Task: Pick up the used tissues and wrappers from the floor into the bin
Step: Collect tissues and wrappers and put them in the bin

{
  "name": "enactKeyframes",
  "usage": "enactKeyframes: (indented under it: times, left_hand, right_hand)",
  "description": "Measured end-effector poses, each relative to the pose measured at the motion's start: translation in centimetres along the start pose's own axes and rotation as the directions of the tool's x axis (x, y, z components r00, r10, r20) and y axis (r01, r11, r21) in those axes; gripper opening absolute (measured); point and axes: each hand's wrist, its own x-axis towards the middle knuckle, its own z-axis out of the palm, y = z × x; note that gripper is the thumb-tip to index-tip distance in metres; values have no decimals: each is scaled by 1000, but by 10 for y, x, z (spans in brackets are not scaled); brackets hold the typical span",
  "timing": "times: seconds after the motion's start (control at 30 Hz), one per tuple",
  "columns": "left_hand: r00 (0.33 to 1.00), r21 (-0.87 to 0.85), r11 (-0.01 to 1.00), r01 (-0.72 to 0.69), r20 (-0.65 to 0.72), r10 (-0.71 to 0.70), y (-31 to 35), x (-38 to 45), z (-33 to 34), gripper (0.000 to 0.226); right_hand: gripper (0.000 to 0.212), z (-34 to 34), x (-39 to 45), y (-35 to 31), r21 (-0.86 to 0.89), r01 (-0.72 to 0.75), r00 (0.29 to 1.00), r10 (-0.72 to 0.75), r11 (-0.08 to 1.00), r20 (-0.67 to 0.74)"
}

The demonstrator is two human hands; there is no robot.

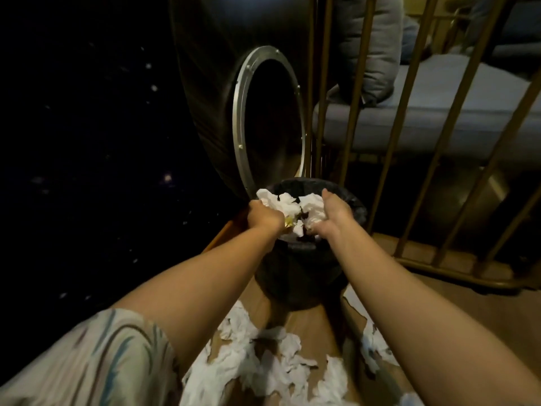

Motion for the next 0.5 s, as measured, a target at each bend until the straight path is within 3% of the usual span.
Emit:
enactKeyframes:
  times: [0.1,0.17,0.33,0.5]
  left_hand:
    - [996,-72,996,44,85,-38,4,13,8,42]
    - [995,-125,991,51,93,-40,1,14,9,38]
    - [995,-165,981,-98,8,100,-23,11,2,18]
    - [974,-176,960,-218,-109,201,-63,-12,-45,13]
  right_hand:
    - [72,4,25,9,-43,80,987,-85,996,-136]
    - [80,8,24,13,-152,182,962,-208,972,-175]
    - [49,15,0,25,-321,455,864,-499,831,-65]
    - [29,26,-40,71,-335,717,695,-667,611,269]
